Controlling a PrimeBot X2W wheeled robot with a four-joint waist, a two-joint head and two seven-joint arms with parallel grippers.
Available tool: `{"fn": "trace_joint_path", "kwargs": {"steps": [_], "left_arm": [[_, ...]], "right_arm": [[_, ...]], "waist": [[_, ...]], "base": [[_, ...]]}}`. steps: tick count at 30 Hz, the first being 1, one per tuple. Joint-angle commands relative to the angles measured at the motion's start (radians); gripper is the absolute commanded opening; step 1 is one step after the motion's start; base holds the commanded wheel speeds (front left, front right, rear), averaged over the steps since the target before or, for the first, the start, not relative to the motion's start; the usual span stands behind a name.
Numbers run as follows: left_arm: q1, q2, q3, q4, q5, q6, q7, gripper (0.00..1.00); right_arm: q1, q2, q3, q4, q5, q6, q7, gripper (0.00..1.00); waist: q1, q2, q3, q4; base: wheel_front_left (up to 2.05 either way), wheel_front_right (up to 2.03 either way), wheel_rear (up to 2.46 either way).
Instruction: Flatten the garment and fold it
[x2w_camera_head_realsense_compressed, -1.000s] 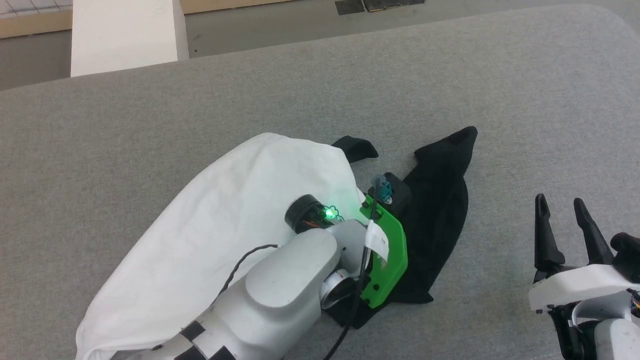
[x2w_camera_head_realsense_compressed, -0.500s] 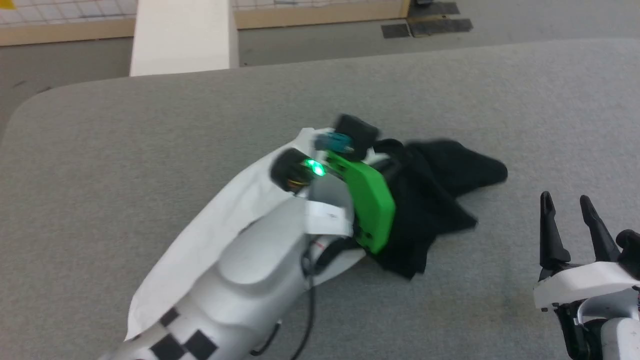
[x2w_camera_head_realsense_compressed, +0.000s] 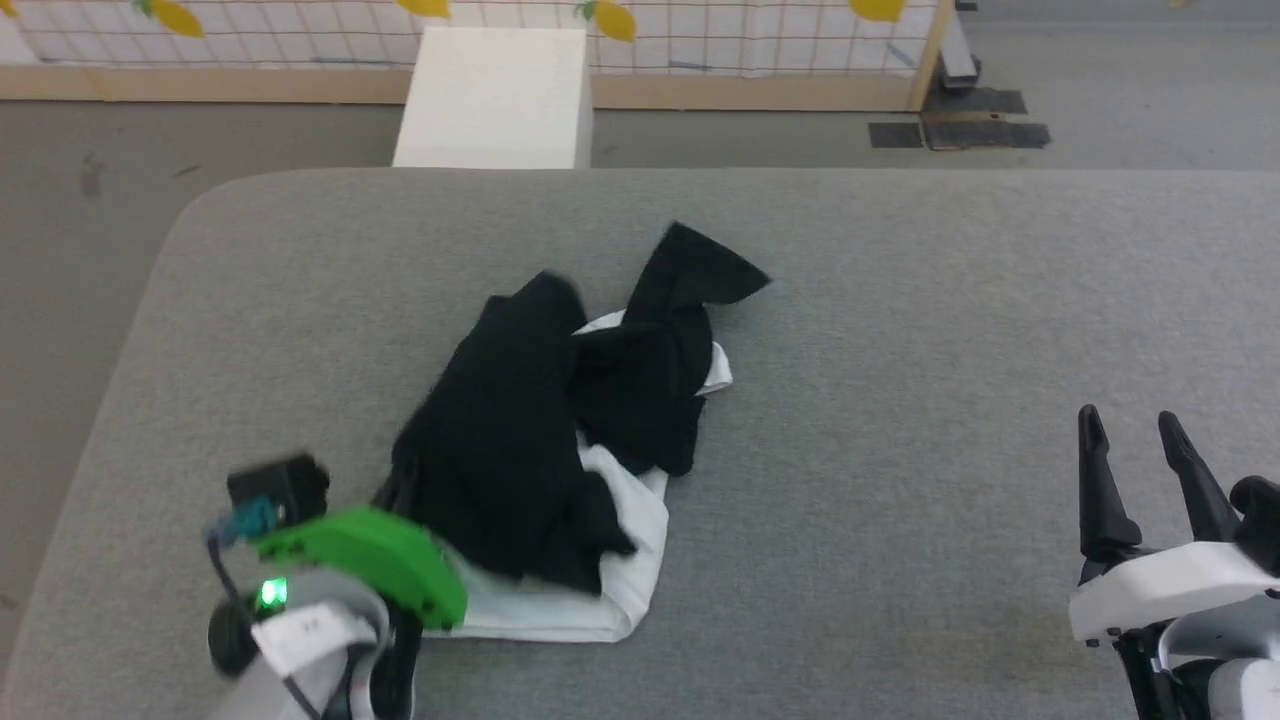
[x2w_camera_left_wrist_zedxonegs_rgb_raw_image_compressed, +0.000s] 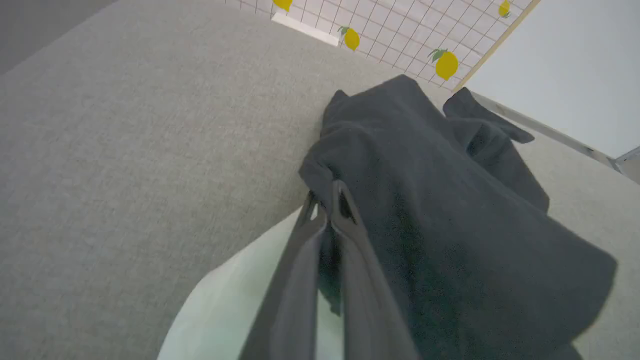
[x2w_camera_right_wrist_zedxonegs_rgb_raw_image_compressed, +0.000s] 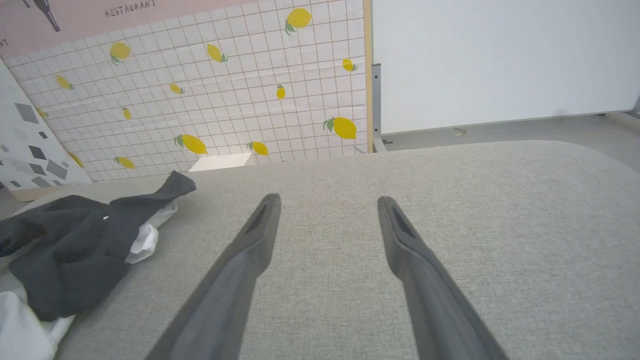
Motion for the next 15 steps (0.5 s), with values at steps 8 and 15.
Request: {"fn": "trace_joint_path", "kwargs": {"steps": [8, 15], "left_arm": [[0.134, -0.019, 0.076, -0.073, -0.026, 0.011, -0.148, 1.0], [0.151, -0.071, 0.216, -0.148, 0.178, -0.014, -0.218, 1.0]], "right_arm": [[0.012, 0.0, 0.023, -0.028, -0.021, -0.002, 0.02, 1.0], [-0.031, 0.0, 0.169, -0.039, -0.039, -0.002, 0.052, 1.0]], "waist": [[0.0, 0.0, -0.015, 0.053], [0.0, 0.0, 0.003, 0.096]], "base": [[0.0, 0.0, 0.0], [0.0, 0.0, 0.0]]}}
